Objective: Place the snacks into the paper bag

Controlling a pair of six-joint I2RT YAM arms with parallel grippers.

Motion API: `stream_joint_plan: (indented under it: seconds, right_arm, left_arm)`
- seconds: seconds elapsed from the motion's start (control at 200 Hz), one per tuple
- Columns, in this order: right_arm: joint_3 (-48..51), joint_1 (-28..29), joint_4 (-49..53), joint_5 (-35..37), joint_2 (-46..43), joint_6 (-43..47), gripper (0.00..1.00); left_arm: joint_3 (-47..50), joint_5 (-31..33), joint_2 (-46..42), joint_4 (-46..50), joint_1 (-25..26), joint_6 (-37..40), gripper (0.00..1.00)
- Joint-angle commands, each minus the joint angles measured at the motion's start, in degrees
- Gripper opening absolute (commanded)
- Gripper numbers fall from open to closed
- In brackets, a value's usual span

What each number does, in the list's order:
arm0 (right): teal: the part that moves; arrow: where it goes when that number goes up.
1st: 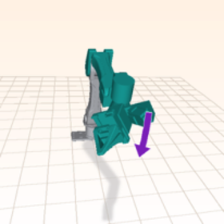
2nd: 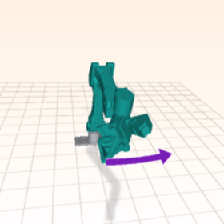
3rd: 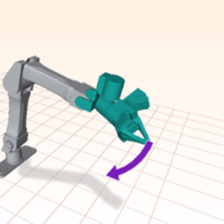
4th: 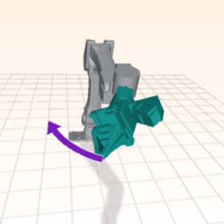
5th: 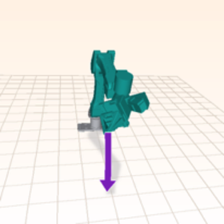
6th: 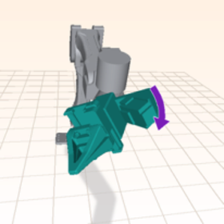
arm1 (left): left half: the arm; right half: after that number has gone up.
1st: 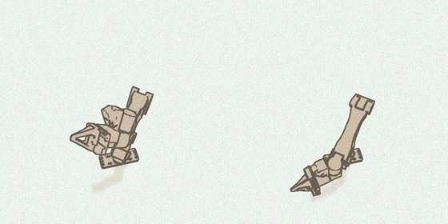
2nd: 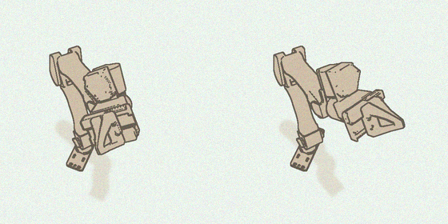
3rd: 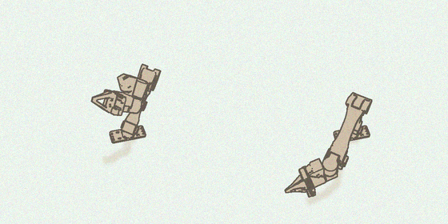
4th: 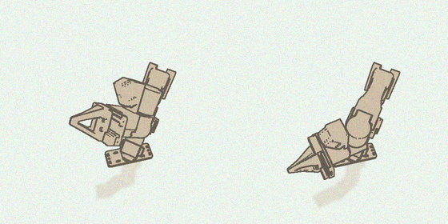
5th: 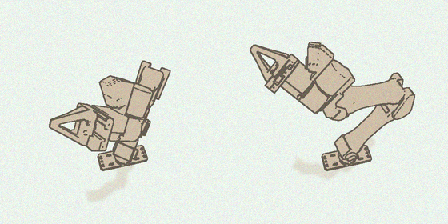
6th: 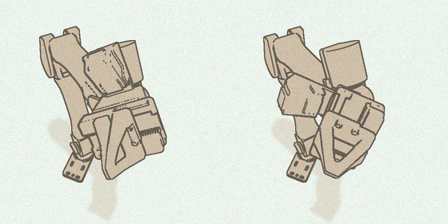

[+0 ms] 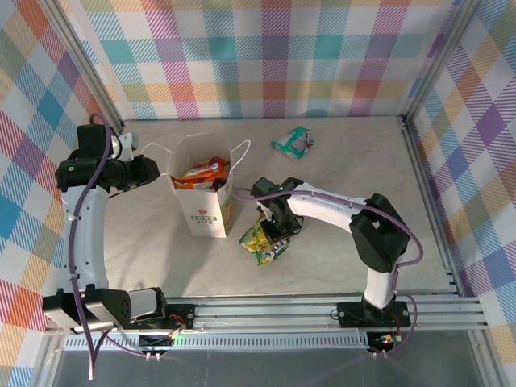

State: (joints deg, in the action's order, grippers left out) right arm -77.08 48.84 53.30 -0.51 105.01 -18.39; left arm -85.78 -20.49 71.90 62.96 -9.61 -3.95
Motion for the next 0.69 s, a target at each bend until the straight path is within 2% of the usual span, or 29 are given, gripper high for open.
stream_joint_plan:
  seconds: [0.0,0.69]
  right_arm:
    - [-3.8,-0.1,3.2,1.5,-4.4,1.1,0.09]
    - [-10.9,-0.5,9.9,12.7,-16.1,0.6,0.10]
  left_arm:
    - [-1.5,-1.0,-0.6,1.2,-1.2,0.8,0.24]
    - [-2.0,-2.4,0.0,0.2,-1.2,0.1,0.25]
